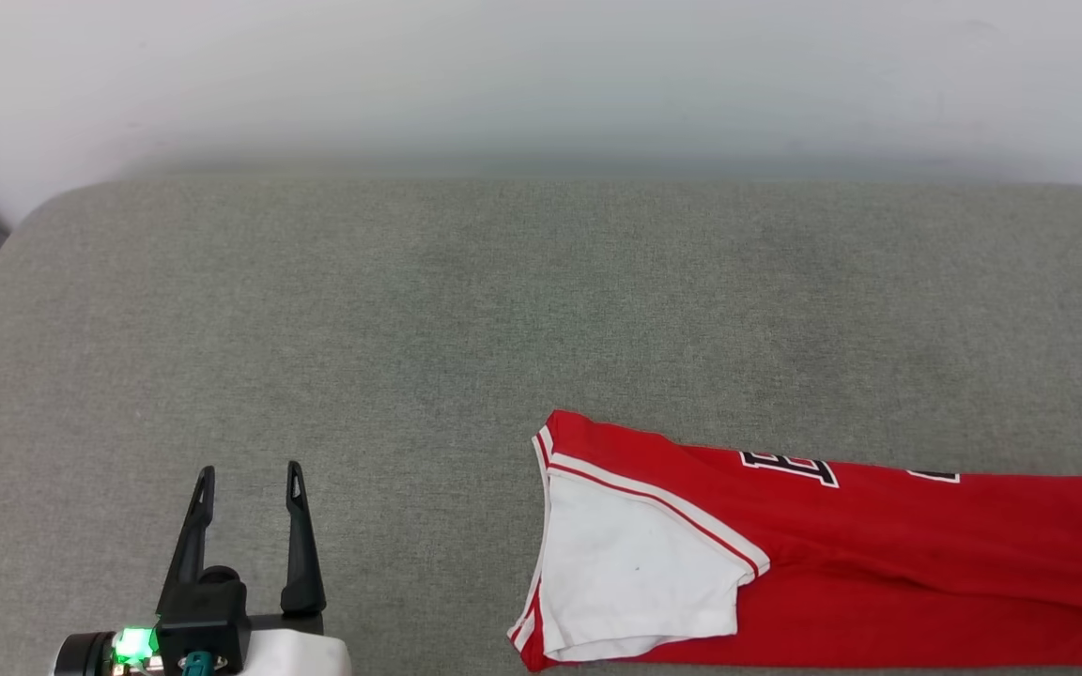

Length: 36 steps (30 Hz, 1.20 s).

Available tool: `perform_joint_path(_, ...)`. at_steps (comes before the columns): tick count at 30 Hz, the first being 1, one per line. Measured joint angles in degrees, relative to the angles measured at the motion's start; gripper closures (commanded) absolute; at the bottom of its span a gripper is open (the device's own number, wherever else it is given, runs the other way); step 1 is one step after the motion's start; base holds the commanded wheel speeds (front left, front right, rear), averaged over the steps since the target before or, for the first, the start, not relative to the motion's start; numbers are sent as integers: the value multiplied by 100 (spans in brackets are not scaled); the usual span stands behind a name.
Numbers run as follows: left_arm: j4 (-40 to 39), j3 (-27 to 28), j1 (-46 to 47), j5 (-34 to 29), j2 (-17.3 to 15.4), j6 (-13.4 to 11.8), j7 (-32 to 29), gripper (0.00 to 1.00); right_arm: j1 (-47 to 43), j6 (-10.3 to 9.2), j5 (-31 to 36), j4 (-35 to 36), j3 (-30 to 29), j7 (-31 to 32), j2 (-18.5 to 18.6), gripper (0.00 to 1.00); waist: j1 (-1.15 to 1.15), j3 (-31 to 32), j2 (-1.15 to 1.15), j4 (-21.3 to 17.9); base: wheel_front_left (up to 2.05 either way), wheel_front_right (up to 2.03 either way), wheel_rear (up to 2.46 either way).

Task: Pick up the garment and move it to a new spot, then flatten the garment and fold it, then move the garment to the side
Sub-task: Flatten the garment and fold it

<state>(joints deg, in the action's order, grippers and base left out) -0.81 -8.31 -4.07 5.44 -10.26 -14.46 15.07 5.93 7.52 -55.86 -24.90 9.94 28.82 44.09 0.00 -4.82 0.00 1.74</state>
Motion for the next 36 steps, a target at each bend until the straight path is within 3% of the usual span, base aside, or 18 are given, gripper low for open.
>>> perform_joint_path(6,19,82,-100,-178,55,138,0,0,-19,-2,15,567,-52,425,21,100,0,92,0,-8,0,0,0)
perform_joint_path(13,15,129,-126,-267,151,279,0,0,-107,-2,221,2184,278,872,-169,100,0,30,0,12,0,0,0)
perform_joint_path(15,20,137,-101,-279,168,300,0,0,-13,-2,386,2587,444,1033,-257,100,0,-19,0,30,0,0,0)
perform_joint_path(16,14,170,-9,-297,194,345,0,0,370,-2,638,3071,831,1288,-475,100,0,-119,0,39,0,0,0)
perform_joint_path(19,29,178,73,-318,232,402,0,0,899,-2,861,3252,1303,1516,-750,100,0,-245,0,42,0,0,0)
perform_joint_path(22,75,170,183,-337,270,438,-1,0,1411,-2,992,3221,1894,1669,-971,100,0,-373,0,66,0,0,0)
perform_joint_path(23,98,160,291,-371,326,469,0,0,1941,-2,1133,2982,2480,1708,-1281,100,0,-499,0,104,0,0,0)
perform_joint_path(26,102,147,377,-377,348,492,0,0,2448,-2,1287,2639,3082,1613,-1618,100,0,-612,0,150,0,0,0)
perform_joint_path(32,140,138,566,-410,389,552,0,0,3176,-2,1511,1602,3996,1259,-2242,100,0,-818,0,246,0,0,0)
perform_joint_path(36,169,122,681,-421,430,590,0,0,3460,-1,1731,797,4530,995,-2459,100,1,-951,0,298,0,0,0)
